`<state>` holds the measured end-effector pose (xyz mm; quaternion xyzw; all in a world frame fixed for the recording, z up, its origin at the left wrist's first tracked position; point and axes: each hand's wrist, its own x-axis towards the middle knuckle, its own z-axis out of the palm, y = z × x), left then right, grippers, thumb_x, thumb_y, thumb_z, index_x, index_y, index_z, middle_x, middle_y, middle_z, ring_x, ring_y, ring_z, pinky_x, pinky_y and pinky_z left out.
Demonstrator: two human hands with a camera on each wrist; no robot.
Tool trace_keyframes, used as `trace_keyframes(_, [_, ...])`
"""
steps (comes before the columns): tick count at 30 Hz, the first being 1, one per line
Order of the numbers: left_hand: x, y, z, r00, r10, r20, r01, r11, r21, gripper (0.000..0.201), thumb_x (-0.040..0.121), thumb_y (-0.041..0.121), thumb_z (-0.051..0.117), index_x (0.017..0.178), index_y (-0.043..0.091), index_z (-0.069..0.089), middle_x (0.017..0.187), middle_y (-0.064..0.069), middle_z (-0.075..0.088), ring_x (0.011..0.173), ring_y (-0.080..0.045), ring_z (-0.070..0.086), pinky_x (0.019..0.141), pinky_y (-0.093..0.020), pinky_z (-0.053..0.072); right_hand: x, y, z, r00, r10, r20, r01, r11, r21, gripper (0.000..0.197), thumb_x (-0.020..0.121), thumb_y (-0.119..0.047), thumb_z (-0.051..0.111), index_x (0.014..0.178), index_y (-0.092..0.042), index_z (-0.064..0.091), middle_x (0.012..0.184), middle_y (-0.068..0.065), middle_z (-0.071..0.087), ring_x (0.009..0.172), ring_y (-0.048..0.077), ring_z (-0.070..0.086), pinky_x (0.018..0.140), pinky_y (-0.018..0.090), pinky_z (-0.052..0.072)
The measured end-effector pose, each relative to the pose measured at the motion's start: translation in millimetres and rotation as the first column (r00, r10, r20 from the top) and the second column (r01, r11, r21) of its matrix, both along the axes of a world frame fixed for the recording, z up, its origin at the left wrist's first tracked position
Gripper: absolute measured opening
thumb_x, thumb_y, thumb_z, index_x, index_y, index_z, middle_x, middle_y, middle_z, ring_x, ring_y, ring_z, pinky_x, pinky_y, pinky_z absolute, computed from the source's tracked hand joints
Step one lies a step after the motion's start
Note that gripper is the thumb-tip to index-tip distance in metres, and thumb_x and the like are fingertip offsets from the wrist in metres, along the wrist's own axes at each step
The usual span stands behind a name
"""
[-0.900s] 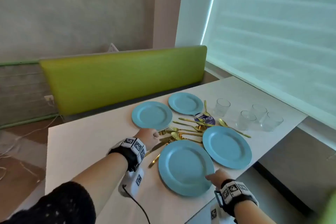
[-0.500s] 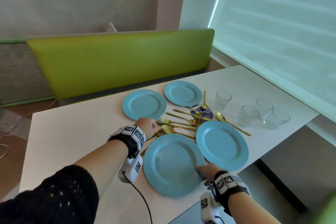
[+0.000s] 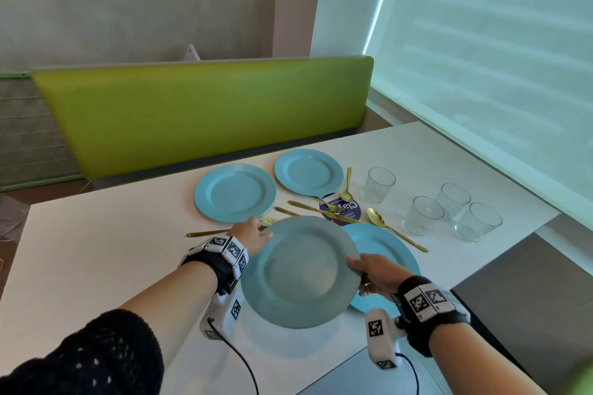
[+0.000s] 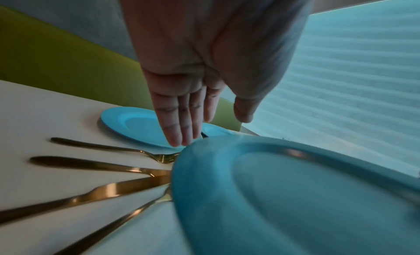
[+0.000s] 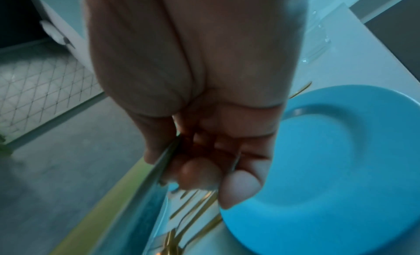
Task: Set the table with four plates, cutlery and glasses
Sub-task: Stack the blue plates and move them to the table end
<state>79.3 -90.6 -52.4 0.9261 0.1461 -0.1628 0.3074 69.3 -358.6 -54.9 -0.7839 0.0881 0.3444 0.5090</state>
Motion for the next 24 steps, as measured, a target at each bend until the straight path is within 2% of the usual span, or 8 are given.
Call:
trace_keyframes(4, [9, -11, -8, 0.988, 0.147, -0.056, -0.156, 0.966, -0.208, 0.053, 0.093, 0.037, 0.050, 0.131, 0.001, 0.047, 0.130, -0.017, 0.056, 0.121, -0.033, 0.054, 0.102, -0.039, 0.044, 10, -25, 3, 0.991, -0.132, -0.010, 0.132, 0.981, 0.142, 0.024, 0.099, -0.027, 0.045, 0.096, -0.005, 0.053, 0.073, 0.010, 0.055, 0.053, 0.015, 0.047, 0.050, 0.023, 0.044])
trace_keyframes(6, [18, -17, -18, 0.967, 0.210, -0.147, -0.256, 0.837, -0.484, 0.043, 0.093, 0.026, 0.052, 0.127, 0.000, 0.051, 0.120, -0.020, 0.061, 0.112, -0.038, 0.060, 0.098, -0.053, 0.047, 13, -34, 2, 0.986, -0.169, -0.003, 0.167, 0.971, 0.173, 0.024, 0.099, -0.028, 0.045, 0.097, -0.006, 0.054, 0.072, 0.008, 0.054, 0.054, 0.015, 0.046, 0.051, 0.024, 0.044])
trace_keyframes(8, [27, -22, -31, 0.941, 0.282, -0.184, -0.335, 0.719, -0.609, 0.035, 0.091, 0.014, 0.053, 0.121, -0.004, 0.055, 0.117, -0.025, 0.062, 0.108, -0.041, 0.061, 0.093, -0.060, 0.047, 13, -41, 0, 0.982, -0.190, 0.006, 0.186, 0.968, 0.167, 0.025, 0.099, -0.030, 0.046, 0.094, -0.007, 0.055, 0.068, 0.006, 0.052, 0.053, 0.014, 0.045, 0.051, 0.023, 0.043])
trace_keyframes(13, [33, -39, -24, 0.932, 0.342, -0.116, -0.327, 0.664, -0.672, 0.027, 0.091, 0.011, 0.052, 0.114, -0.002, 0.057, 0.114, -0.022, 0.063, 0.106, -0.039, 0.062, 0.090, -0.056, 0.051, 24, -66, -17, 0.920, -0.386, 0.064, 0.389, 0.920, -0.043, 0.034, 0.096, -0.041, 0.046, 0.085, -0.010, 0.057, 0.072, 0.004, 0.051, 0.058, 0.018, 0.045, 0.054, 0.026, 0.042])
trace_keyframes(15, [32, -41, -19, 0.929, 0.357, -0.093, -0.330, 0.691, -0.643, 0.022, 0.093, 0.011, 0.050, 0.111, 0.001, 0.057, 0.108, -0.017, 0.062, 0.101, -0.033, 0.062, 0.082, -0.049, 0.055, 27, -86, -32, 0.896, -0.416, 0.158, 0.444, 0.853, -0.275, 0.041, 0.095, -0.042, 0.046, 0.085, -0.004, 0.059, 0.079, 0.010, 0.055, 0.072, 0.026, 0.051, 0.071, 0.037, 0.049])
trace_keyframes(17, [34, -39, -21, 0.905, 0.416, -0.087, -0.368, 0.663, -0.652, 0.026, 0.093, 0.009, 0.050, 0.115, -0.001, 0.056, 0.112, -0.022, 0.062, 0.101, -0.035, 0.061, 0.090, -0.050, 0.051, 25, -104, -46, 0.887, -0.424, 0.184, 0.460, 0.773, -0.436, 0.045, 0.094, -0.038, 0.048, 0.102, 0.004, 0.064, 0.097, 0.018, 0.062, 0.088, 0.029, 0.056, 0.086, 0.037, 0.047])
trace_keyframes(20, [37, -35, -29, 0.892, 0.448, -0.068, -0.386, 0.673, -0.631, 0.027, 0.091, 0.009, 0.050, 0.114, -0.002, 0.057, 0.120, -0.027, 0.061, 0.109, -0.039, 0.060, 0.098, -0.052, 0.047, 17, -108, -53, 0.892, -0.438, 0.111, 0.433, 0.762, -0.482, 0.049, 0.096, -0.033, 0.047, 0.122, 0.007, 0.056, 0.125, 0.022, 0.058, 0.108, 0.033, 0.057, 0.088, 0.034, 0.042])
trace_keyframes(24, [29, -37, -21, 0.898, 0.432, -0.087, -0.392, 0.694, -0.605, 0.017, 0.092, 0.012, 0.050, 0.107, 0.006, 0.056, 0.108, -0.015, 0.062, 0.098, -0.033, 0.061, 0.090, -0.042, 0.051, 16, -99, -54, 0.895, -0.441, 0.068, 0.417, 0.772, -0.479, 0.054, 0.096, -0.036, 0.046, 0.128, 0.008, 0.051, 0.127, 0.023, 0.055, 0.121, 0.036, 0.052, 0.100, 0.037, 0.040])
